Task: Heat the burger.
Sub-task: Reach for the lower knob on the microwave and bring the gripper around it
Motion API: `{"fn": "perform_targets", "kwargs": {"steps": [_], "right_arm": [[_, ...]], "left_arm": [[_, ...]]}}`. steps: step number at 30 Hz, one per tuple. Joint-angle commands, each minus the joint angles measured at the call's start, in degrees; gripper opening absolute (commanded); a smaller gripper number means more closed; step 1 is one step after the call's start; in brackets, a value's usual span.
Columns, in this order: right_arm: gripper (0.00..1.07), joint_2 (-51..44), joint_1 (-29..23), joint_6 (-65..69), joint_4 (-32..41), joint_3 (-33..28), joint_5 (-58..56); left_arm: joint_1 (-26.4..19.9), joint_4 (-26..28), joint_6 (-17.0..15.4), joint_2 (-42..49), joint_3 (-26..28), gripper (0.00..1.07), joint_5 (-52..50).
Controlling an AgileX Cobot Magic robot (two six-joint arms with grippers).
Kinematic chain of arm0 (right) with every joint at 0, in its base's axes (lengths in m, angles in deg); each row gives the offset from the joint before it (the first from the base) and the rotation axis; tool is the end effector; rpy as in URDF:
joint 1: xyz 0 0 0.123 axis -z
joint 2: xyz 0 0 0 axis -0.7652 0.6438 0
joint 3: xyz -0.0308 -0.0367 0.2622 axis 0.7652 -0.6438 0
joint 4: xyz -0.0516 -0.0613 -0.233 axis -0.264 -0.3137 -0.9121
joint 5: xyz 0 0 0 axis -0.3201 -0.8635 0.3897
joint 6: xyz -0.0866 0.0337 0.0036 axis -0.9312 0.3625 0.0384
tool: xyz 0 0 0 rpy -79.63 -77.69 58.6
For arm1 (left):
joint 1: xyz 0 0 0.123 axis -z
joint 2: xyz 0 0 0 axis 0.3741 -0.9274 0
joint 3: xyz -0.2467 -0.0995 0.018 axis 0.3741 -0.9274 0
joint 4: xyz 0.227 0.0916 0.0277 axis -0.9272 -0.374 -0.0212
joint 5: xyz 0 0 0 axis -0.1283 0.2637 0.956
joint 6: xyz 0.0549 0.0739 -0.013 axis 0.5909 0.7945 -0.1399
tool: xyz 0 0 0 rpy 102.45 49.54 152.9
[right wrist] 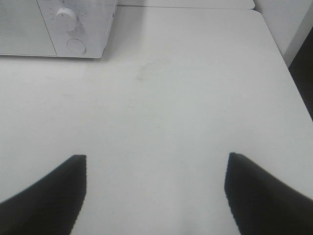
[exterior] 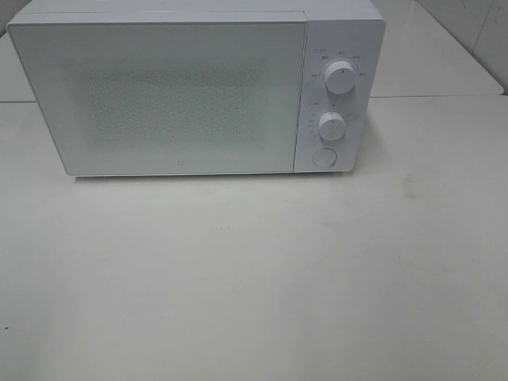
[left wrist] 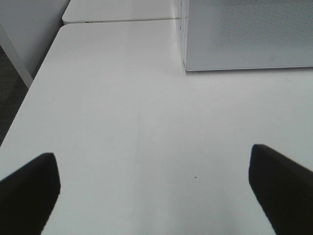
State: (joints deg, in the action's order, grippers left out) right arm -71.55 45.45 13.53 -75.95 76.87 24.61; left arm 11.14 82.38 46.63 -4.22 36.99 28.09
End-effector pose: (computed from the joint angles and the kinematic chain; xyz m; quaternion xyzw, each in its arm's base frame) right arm 0.0106 -0.0050 0.2770 -0.0119 0.8456 -0.0022 0.5337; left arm 0.0116 -0.0112 0.2753 0.0084 0.8486 0.0210 0.5286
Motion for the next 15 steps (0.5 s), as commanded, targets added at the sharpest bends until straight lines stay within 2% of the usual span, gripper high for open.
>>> {"fn": "perform_targets", "kwargs": {"steps": [1, 4, 6, 9, 15], "right_arm": [[0.75, -1.3, 0.4, 0.4, -0.1, 0.1, 0.4], [0.75, -1.3, 0.4, 0.4, -0.1, 0.1, 0.4], [0.75, -1.3, 0.4, 0.4, -0.1, 0.1, 0.4], [0.75, -1.3, 0.4, 0.4, -0.1, 0.1, 0.4], [0.75, -1.3, 0.4, 0.4, -0.1, 0.1, 0.4]], "left_arm": [[0.1, 0.1, -0.3, 1.5, -0.1, 1.0, -0.9], [1.9, 0.1, -0.1, 1.5, -0.1, 1.0, -0.9], [5.9, 0.1, 0.0, 1.5, -0.1, 1.0, -0.9], [7.9, 0.1, 0.0, 1.5, -0.1, 1.0, -0.9], [7.9, 0.1, 0.0, 1.5, -0.1, 1.0, -0.9]]}}
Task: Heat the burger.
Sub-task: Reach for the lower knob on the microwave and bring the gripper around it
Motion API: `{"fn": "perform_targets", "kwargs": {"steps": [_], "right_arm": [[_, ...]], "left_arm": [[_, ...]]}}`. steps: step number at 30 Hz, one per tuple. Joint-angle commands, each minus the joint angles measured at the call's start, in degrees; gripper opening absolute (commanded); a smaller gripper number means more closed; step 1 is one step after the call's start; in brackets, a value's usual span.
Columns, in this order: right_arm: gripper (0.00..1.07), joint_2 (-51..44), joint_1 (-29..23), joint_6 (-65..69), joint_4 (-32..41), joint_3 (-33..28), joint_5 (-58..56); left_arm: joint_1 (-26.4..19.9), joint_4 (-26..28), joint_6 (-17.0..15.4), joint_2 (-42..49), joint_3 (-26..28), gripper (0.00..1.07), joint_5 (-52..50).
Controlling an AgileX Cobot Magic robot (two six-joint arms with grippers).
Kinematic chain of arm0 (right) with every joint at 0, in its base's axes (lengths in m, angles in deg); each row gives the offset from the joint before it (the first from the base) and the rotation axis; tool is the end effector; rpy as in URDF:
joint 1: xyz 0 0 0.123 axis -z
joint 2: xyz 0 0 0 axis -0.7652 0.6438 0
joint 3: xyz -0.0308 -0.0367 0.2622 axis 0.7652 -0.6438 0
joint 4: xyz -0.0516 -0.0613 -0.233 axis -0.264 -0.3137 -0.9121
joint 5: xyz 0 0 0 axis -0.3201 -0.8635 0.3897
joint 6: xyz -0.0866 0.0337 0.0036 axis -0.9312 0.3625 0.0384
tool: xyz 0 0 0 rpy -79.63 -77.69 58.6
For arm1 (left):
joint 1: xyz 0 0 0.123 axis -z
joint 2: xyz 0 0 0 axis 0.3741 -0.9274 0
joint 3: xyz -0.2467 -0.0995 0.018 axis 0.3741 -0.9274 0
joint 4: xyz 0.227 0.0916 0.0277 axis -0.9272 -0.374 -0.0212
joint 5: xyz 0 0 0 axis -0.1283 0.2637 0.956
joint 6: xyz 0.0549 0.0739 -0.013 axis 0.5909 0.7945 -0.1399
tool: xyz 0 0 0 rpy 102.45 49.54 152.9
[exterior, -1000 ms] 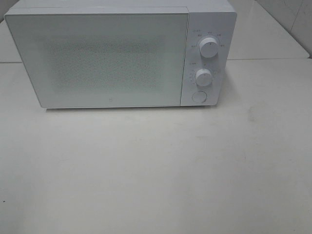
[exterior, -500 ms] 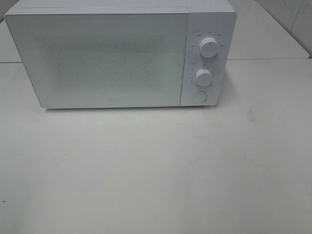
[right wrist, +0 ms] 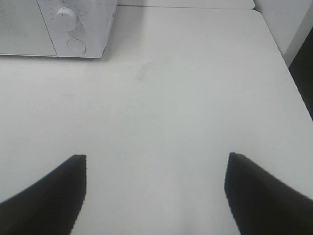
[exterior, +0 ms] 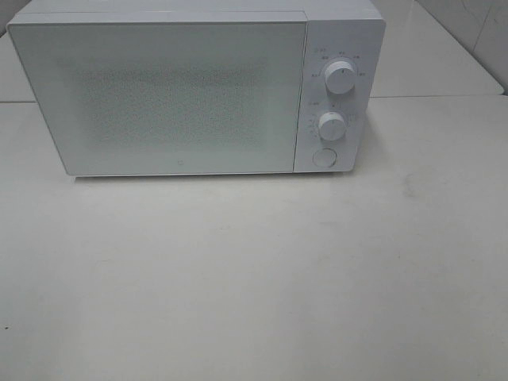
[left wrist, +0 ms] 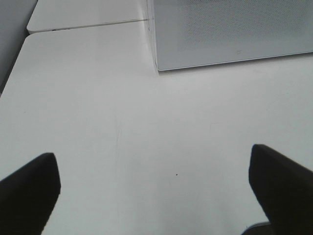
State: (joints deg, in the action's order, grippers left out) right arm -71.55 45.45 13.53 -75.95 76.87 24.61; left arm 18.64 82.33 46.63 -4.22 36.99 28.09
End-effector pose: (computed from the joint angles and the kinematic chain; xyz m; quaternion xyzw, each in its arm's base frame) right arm 0.0106 -0.0050 0.2770 -0.0119 0.8456 -0.0022 0.5337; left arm 0.0100 -0.0125 0.2753 0.0638 0.8463 -0.0132 0.5288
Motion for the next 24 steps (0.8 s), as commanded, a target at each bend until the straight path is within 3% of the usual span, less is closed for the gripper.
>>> {"fn": "perform_targets", "kwargs": {"steps": [1, 9, 17, 24], "right_arm": [[0.75, -1.3, 0.4, 0.4, -0.1, 0.1, 0.4], [0.75, -1.3, 0.4, 0.4, -0.1, 0.1, 0.4], [0.75, -1.3, 0.4, 0.4, -0.1, 0.1, 0.4], [0.75, -1.2, 0.4, 0.4, -0.1, 0.1, 0.4]], "left_arm": [[0.4, 0.1, 0.0, 1.5, -0.1, 1.0, -0.9], [0.5, -0.2, -0.2, 1.5, -0.1, 1.0, -0.9], [0.5, -3.7, -6.1, 1.5, -0.2, 1.0, -1.2], [0.5, -3.8, -6.2, 1.5, -0.2, 1.0, -1.2]]}}
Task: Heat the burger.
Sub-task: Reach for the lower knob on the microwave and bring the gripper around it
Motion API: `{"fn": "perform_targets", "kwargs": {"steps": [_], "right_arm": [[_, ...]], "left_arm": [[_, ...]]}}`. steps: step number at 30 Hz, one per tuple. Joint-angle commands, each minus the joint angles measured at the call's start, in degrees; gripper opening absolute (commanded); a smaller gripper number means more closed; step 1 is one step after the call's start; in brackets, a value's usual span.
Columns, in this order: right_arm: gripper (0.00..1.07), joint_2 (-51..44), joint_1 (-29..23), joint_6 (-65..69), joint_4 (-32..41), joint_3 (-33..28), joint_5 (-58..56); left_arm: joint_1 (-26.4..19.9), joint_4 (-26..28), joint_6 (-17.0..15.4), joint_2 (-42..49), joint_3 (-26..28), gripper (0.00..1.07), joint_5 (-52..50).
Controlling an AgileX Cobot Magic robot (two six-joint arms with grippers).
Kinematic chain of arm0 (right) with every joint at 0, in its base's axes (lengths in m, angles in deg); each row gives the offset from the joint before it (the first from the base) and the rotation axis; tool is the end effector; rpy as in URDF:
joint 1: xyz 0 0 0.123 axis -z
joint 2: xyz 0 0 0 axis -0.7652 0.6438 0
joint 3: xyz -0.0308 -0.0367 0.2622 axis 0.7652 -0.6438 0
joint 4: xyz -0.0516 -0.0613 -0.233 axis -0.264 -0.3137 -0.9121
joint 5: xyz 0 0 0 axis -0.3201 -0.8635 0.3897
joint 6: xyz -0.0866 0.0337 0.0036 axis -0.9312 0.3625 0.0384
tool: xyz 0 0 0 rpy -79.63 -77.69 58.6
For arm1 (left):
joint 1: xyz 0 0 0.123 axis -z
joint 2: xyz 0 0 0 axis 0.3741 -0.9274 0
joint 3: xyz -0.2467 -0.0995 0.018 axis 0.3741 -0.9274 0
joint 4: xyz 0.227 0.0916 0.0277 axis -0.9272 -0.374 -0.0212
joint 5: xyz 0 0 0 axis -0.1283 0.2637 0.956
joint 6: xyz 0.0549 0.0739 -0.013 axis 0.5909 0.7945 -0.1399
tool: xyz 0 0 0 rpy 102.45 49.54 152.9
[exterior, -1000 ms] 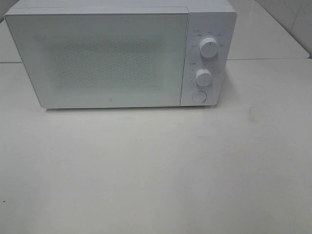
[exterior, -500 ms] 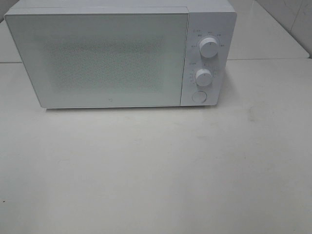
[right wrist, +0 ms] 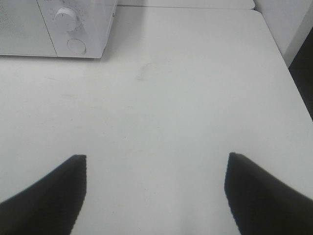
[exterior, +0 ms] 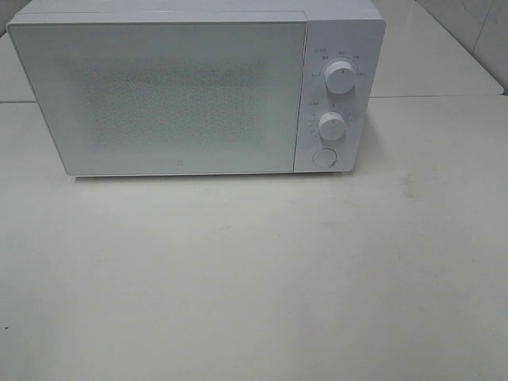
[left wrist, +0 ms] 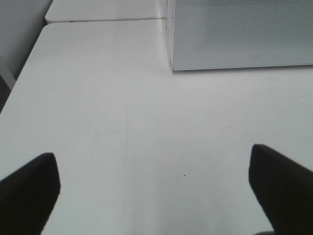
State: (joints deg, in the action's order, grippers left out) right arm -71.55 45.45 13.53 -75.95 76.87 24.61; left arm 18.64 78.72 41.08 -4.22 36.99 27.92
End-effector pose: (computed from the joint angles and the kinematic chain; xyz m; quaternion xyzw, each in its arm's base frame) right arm 0.0106 -0.0050 0.2770 -0.0119 0.8456 -0.0022 0.5337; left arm 0.0102 -0.0074 0.2750 0.0214 0.8494 -0.0073 0.5273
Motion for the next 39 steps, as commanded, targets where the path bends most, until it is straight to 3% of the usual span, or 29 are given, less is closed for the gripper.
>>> {"fn": "perform_targets", "kwargs": {"steps": [1, 27, 39], "right_arm": [[0.75, -1.1, 0.4, 0.4, -0.1, 0.1, 0.4], [0.75, -0.3, 0.2, 0.8, 0.8, 0.1, 0.5], [0.75, 11.2, 0.2, 0.8, 1.7, 1.8, 9.6]], "left_arm": [[0.5, -0.2, -0.6, 1.5, -0.2, 1.0, -1.0], [0.5, -0.2, -0.6, 1.3, -0.2, 1.0, -1.0], [0.5, -0.2, -0.6, 1.3, -0.2, 1.0, -1.0]]}}
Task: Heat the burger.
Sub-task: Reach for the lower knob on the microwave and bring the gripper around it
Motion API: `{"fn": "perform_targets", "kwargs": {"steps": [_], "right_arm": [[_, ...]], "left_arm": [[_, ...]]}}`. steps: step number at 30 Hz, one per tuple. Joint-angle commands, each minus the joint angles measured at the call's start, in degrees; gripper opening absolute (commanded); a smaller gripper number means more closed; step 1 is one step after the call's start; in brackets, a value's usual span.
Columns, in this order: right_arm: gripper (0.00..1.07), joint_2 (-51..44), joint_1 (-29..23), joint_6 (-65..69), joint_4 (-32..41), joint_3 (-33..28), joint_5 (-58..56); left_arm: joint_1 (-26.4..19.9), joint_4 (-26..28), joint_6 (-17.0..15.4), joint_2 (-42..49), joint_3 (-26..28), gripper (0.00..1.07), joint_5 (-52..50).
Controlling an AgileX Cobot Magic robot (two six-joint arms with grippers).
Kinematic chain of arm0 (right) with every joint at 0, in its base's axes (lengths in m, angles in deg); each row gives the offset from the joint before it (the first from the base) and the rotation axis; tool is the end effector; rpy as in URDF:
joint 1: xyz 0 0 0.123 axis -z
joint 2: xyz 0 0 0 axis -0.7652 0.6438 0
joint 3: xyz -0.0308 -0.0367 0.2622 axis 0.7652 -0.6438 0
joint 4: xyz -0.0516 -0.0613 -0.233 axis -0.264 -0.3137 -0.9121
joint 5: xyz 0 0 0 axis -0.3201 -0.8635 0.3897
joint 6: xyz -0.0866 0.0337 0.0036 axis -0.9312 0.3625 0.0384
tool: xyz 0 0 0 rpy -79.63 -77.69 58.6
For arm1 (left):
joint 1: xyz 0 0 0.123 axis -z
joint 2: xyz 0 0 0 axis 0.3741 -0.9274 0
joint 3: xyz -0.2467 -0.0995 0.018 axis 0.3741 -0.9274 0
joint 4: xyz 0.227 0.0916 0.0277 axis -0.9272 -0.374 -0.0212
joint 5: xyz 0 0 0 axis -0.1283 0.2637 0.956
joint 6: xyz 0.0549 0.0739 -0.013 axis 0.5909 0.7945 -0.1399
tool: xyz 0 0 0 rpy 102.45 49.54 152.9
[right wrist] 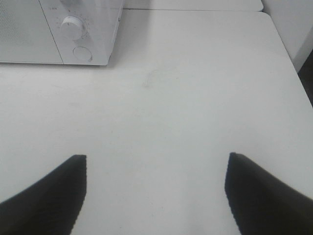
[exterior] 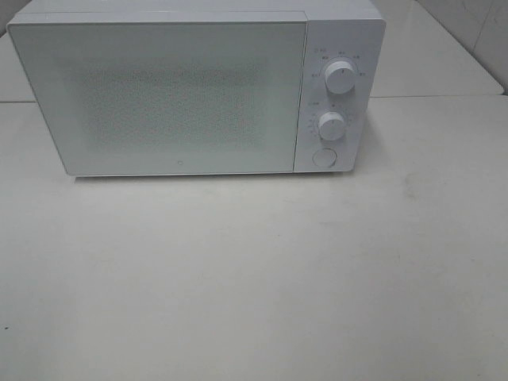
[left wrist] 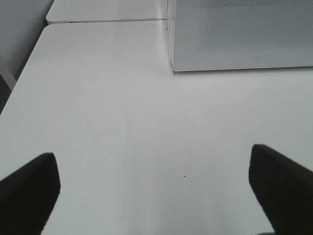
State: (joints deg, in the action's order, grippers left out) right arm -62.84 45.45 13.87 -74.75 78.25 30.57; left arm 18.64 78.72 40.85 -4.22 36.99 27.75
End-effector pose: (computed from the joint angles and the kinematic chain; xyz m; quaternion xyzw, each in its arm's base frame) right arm 0.0366 -0.0010 0.2889 -0.0127 0.8521 0.0092 0.5231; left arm 0.0103 -0.0074 0.2753 0.0196 0.8486 -0.0083 0.5285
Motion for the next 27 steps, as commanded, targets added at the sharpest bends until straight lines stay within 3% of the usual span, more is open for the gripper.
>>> {"fn": "perform_targets", "kwargs": {"steps": [1, 27], "right_arm": [[0.75, 3.7, 0.2, 0.5, 0.5, 0.4, 4.9], [0.75, 36.7, 0.2, 0.5, 3.6, -5.2, 46.4]], "left_arm": [[0.5, -0.2, -0.4, 1.3, -0.2, 1.0, -0.9], [0.5, -0.2, -0.4, 1.3, -0.2, 1.0, -0.9]]}}
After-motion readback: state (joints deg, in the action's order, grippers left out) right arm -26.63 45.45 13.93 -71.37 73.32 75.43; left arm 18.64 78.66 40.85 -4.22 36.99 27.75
